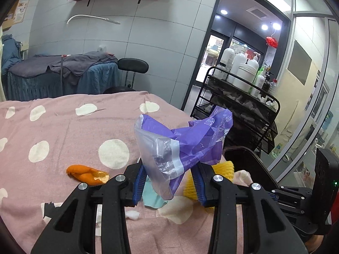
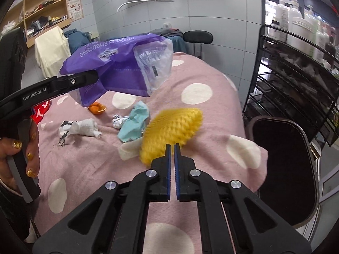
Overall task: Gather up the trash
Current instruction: 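Grasp the purple wipes bag with the left tool while the right tool grasps the yellow foam net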
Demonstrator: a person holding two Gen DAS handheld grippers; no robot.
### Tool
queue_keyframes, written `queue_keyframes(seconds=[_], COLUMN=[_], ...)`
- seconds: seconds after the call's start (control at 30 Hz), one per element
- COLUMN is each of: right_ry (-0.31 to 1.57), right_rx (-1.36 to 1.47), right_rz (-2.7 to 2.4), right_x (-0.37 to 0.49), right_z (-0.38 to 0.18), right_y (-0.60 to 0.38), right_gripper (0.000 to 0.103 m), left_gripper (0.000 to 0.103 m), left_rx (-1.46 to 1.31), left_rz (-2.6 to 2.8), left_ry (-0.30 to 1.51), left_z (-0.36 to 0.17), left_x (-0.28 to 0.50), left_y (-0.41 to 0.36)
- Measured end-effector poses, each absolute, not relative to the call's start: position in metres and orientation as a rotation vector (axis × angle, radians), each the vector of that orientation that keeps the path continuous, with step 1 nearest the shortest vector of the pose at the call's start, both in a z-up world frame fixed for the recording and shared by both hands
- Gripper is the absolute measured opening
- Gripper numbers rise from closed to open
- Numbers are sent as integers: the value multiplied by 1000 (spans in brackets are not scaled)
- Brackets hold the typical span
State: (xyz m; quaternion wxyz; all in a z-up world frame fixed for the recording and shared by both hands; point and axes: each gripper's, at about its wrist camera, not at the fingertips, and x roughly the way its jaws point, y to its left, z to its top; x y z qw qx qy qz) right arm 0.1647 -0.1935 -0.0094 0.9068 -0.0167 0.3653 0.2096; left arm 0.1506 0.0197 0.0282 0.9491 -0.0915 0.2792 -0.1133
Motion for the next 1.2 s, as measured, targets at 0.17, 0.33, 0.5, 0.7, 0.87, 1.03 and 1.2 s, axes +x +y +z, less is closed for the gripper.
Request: queue_keyframes(seconds=[0.17, 0.33, 0.5, 0.7, 0.87, 1.03, 1.2], right_ry=[762, 747, 854, 1014, 1010, 968, 846], right_rx=[81, 93, 120, 172, 243, 235, 141], right_rz=[453, 473, 491, 472, 481, 503, 472], right_x=[171, 185, 219, 255, 262, 253, 228], right_z=[-15, -13, -21, -47, -59, -54, -30], right_y=[-208, -196, -172, -155, -157, -158, -156], right_gripper=[9, 76, 76, 58, 22, 19, 19], left_gripper=[39, 39, 39, 39, 39, 39, 39], left_rx=[-189, -202, -213, -218, -218, -217, -214], left_rz=[-225, -200, -182, -169, -166, -168, -182], left_ry=[565, 567, 578, 588, 589, 596, 594], left_z=[28, 28, 24, 21, 20, 19, 20], left_x=[150, 145, 140, 137, 136, 137, 137], left_y=[19, 28, 36, 42, 43, 41, 34])
